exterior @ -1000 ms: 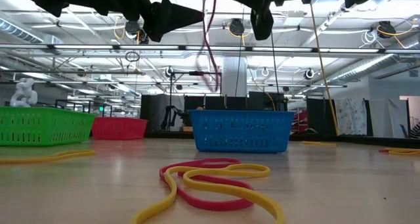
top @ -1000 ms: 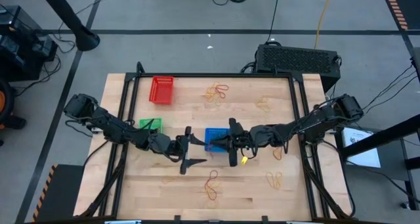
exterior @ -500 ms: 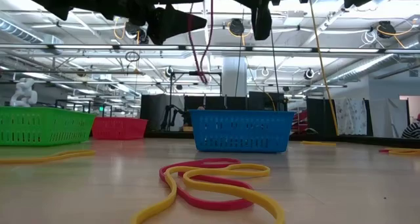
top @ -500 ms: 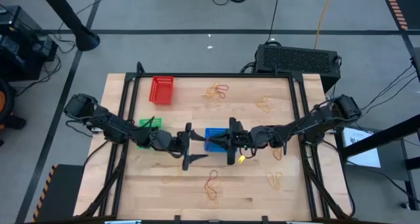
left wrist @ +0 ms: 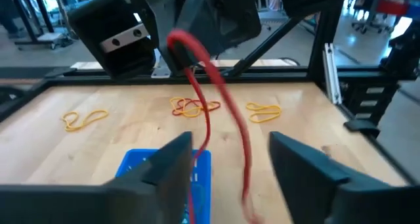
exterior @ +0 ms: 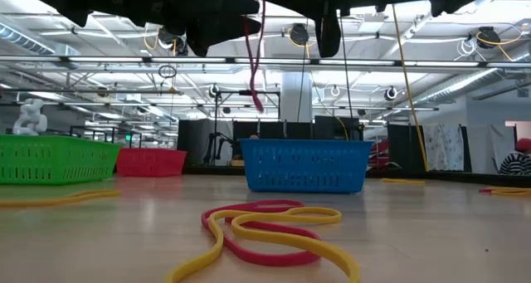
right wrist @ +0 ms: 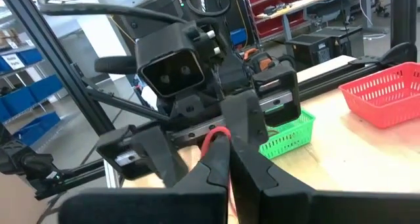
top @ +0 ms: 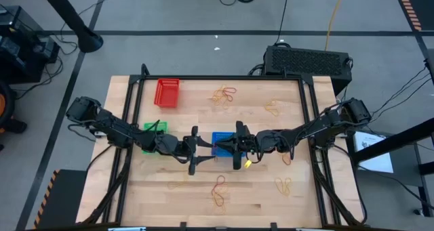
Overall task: Sort rubber bands into baskets
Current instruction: Put the red rubber band into the green bin
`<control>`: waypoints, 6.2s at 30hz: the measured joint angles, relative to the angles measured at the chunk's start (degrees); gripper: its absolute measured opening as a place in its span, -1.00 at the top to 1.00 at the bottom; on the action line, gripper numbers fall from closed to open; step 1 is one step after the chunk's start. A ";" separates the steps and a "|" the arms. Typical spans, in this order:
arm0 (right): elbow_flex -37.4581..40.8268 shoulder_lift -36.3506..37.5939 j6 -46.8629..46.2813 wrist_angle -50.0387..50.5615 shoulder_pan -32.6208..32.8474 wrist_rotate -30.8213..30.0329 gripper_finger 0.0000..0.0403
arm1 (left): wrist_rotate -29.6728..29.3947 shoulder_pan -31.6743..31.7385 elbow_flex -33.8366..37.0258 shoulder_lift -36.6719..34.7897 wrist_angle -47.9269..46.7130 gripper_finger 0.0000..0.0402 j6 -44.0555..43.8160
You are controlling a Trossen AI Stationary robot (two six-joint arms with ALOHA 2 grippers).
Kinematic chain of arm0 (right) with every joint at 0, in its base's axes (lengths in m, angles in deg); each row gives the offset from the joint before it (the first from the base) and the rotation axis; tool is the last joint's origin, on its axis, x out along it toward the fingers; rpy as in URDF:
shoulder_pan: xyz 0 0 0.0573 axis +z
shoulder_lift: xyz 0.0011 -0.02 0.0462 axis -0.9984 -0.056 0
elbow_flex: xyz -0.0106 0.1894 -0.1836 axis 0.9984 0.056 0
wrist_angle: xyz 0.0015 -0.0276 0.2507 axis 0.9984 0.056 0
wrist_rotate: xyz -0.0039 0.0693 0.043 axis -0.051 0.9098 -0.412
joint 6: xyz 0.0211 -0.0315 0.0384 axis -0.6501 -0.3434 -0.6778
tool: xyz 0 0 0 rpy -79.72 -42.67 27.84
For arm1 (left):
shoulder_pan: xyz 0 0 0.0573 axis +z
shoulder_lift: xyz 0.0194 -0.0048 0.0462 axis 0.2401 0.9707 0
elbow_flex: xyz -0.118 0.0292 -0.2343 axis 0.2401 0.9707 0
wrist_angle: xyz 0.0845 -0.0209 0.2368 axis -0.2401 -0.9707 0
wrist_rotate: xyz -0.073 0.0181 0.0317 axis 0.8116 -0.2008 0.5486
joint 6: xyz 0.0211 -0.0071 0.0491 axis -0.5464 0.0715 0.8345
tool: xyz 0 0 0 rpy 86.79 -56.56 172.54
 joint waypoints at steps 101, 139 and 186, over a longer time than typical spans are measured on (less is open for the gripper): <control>-0.02 5.31 -2.52 15.95 0.99 16.58 0.20 | -10.99 -8.98 -12.28 -33.79 -112.42 0.50 -55.05; 1.93 15.44 -69.45 106.98 6.69 16.20 0.20 | -9.10 -9.04 13.20 -33.64 -29.04 0.49 -8.50; -13.24 18.36 -45.15 107.30 6.59 -9.37 1.00 | -9.75 -9.03 13.20 -33.64 -28.97 0.49 -8.54</control>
